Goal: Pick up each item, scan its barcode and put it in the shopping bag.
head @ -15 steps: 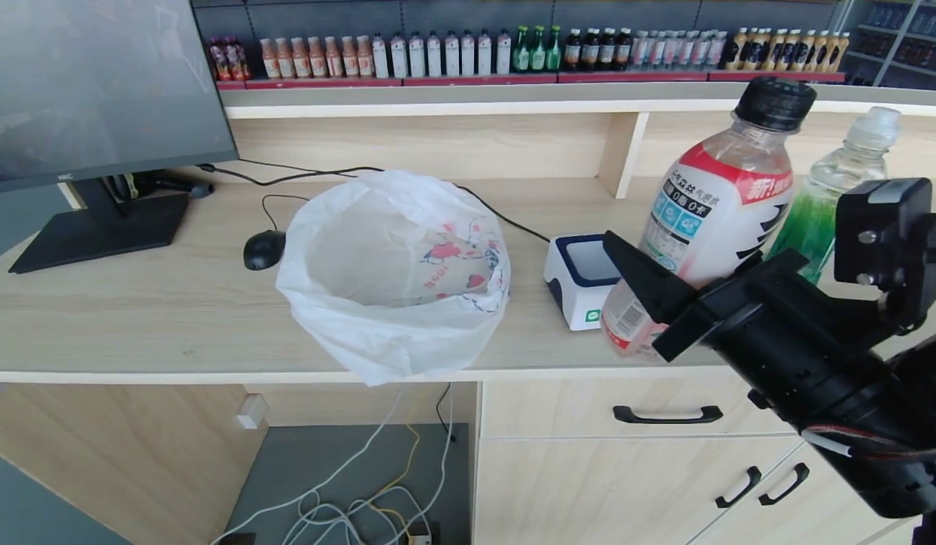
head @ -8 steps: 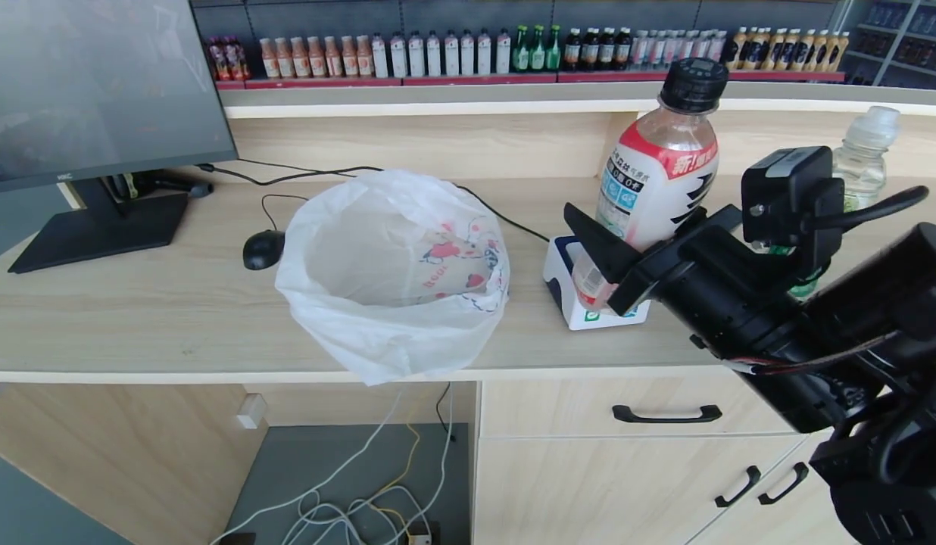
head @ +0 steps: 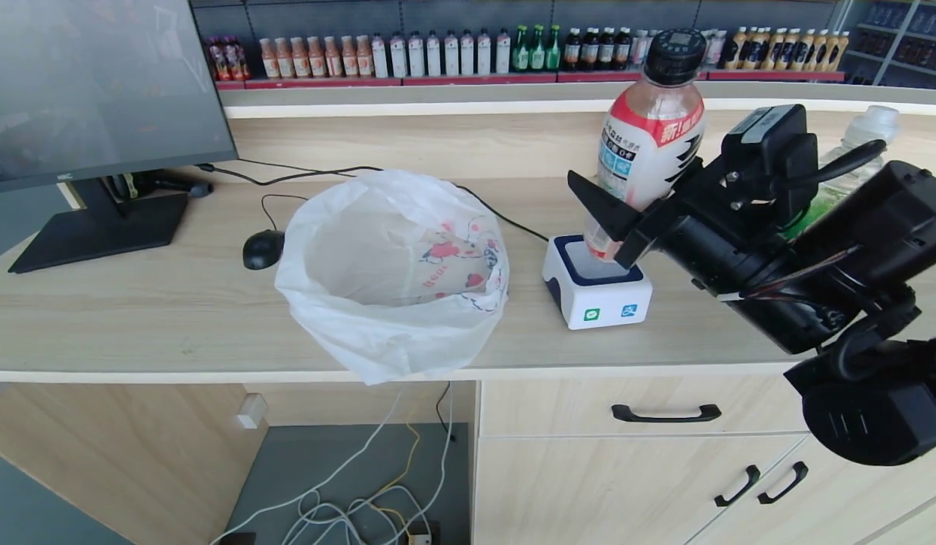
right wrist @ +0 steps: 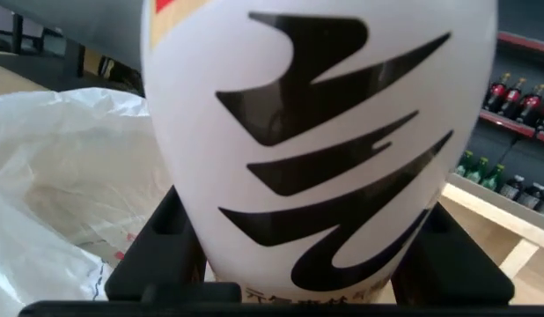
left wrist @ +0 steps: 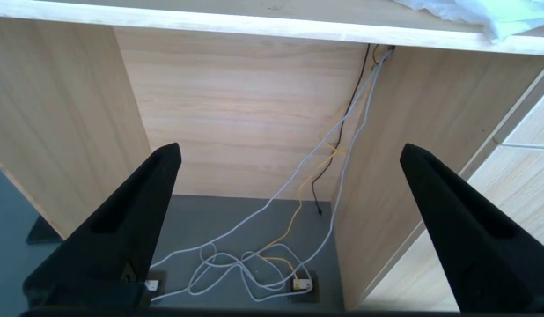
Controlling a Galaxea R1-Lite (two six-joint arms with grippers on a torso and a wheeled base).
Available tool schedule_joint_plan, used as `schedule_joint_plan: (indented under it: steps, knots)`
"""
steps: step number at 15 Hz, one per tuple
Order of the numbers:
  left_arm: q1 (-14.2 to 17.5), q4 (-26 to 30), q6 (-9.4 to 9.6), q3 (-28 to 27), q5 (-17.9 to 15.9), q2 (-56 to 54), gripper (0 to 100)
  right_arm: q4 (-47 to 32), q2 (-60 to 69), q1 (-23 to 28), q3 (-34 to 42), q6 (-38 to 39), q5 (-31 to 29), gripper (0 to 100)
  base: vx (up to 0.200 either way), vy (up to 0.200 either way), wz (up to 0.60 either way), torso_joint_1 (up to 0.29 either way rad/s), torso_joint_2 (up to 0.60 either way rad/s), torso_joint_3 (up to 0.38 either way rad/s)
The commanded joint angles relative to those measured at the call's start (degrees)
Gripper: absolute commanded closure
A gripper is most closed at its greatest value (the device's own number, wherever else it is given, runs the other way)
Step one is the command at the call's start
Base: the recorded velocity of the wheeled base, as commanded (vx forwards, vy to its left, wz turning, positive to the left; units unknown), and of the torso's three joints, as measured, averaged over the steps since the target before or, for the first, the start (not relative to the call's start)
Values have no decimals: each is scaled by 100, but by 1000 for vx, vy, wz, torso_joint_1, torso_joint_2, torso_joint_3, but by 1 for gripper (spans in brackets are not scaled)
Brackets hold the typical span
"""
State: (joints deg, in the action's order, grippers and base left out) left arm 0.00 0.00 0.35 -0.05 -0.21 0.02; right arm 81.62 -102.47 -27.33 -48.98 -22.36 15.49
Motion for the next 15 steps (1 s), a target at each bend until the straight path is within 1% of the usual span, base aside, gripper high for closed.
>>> schedule_joint_plan:
  steps: [1, 3, 5, 7, 8, 9, 12, 15]
  knots:
    - [0, 0, 0, -4, 3, -2, 0, -155, -80, 281, -349, -243, 375, 100, 0, 0, 0, 0, 0, 0]
    - [0, 0, 0, 5, 3, -2, 0, -172, -194, 395, -516, -454, 824, 100, 0, 0, 0, 0, 0, 0]
    - [0, 0, 0, 5, 3, -2, 0, -207, -387, 562, -797, -1060, 1527, 100, 0, 0, 0, 0, 0, 0]
    - [0, 0, 0, -4, -6, -2, 0, -295, -396, 615, -867, -1447, 1738, 100, 0, 0, 0, 0, 0, 0]
    - [0, 0, 0, -4, 3, -2, 0, -410, -449, 650, -867, -1781, 1913, 100, 0, 0, 0, 0, 0, 0]
    - [0, 0, 0, -4, 3, -2, 0, -418, -546, 676, -876, -1913, 2107, 100, 0, 0, 0, 0, 0, 0]
    - [0, 0, 0, -4, 3, -2, 0, -418, -783, 870, -1034, -2212, 2344, 100, 0, 0, 0, 0, 0, 0]
    - [0, 0, 0, -4, 3, -2, 0, -418, -1073, 896, -1368, -2387, 2959, 100, 0, 0, 0, 0, 0, 0]
